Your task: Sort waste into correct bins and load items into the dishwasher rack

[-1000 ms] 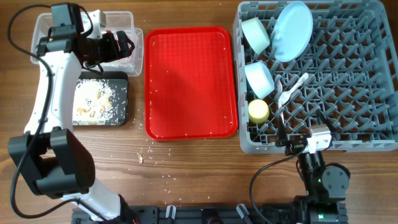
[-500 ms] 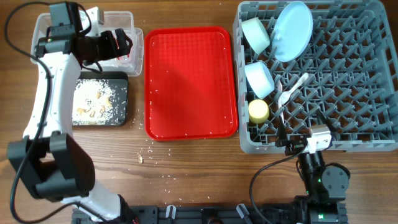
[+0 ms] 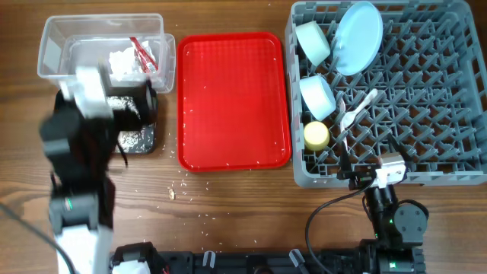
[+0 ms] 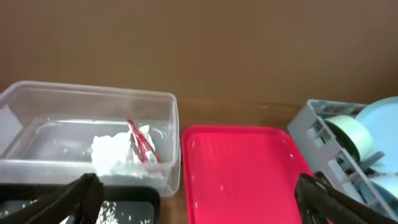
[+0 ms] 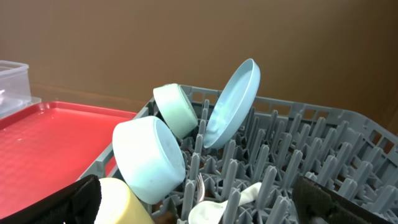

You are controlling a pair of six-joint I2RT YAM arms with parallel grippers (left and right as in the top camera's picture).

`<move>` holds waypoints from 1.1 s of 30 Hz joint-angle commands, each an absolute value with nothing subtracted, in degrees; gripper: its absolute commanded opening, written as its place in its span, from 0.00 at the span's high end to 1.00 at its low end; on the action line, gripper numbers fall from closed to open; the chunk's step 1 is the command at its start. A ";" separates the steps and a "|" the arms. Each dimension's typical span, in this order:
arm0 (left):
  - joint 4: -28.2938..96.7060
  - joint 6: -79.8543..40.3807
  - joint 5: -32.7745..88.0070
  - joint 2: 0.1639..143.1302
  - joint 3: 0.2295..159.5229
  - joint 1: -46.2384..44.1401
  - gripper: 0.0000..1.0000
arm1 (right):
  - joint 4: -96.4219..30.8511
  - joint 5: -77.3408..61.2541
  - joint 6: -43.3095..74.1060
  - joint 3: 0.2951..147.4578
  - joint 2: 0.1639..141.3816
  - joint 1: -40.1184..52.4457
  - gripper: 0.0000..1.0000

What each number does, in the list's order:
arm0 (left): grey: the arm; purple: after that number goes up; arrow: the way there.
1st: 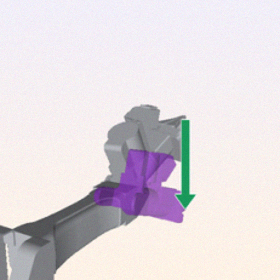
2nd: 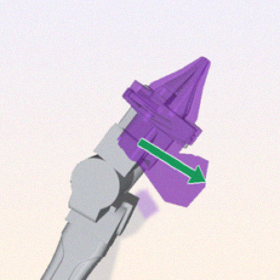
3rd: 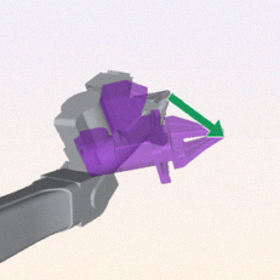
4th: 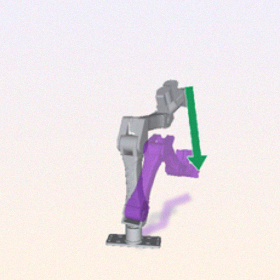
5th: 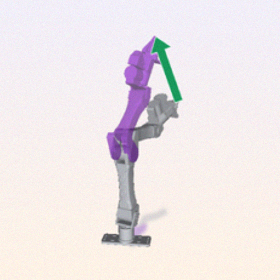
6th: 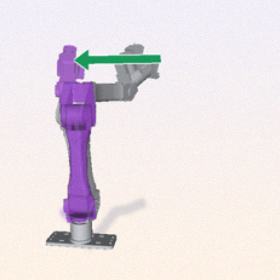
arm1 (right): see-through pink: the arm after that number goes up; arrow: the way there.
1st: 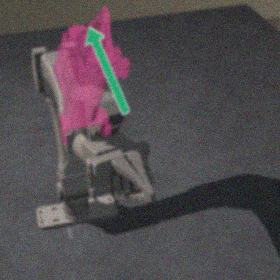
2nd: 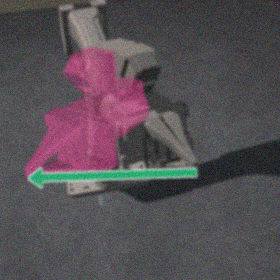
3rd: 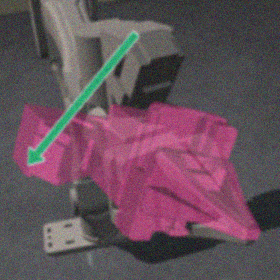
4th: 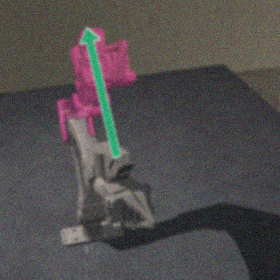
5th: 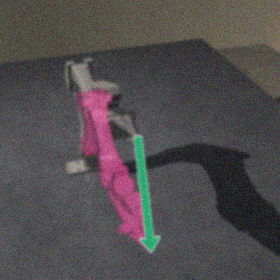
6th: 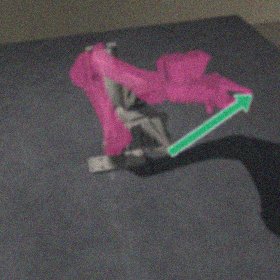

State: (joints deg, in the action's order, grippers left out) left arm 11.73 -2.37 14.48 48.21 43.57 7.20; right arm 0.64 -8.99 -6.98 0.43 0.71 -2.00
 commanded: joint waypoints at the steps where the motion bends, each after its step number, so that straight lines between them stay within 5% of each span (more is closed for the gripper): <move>1: 8.64 -1.96 12.08 34.20 30.17 7.05 0.00 | 0.80 -9.96 -7.49 0.30 0.27 -2.26 0.00; 16: -0.86 -3.49 9.93 1.54 0.56 7.03 0.00 | 0.80 -9.98 -7.49 0.30 0.27 -2.26 0.00; 33: 3.46 -3.46 9.74 0.16 0.34 7.03 0.00 | 0.80 -9.96 -7.46 0.30 0.27 -2.26 0.00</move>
State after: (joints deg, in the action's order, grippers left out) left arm 3.42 -2.90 10.31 0.84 0.80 7.18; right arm 0.69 -8.99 -7.01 0.40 0.67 -2.00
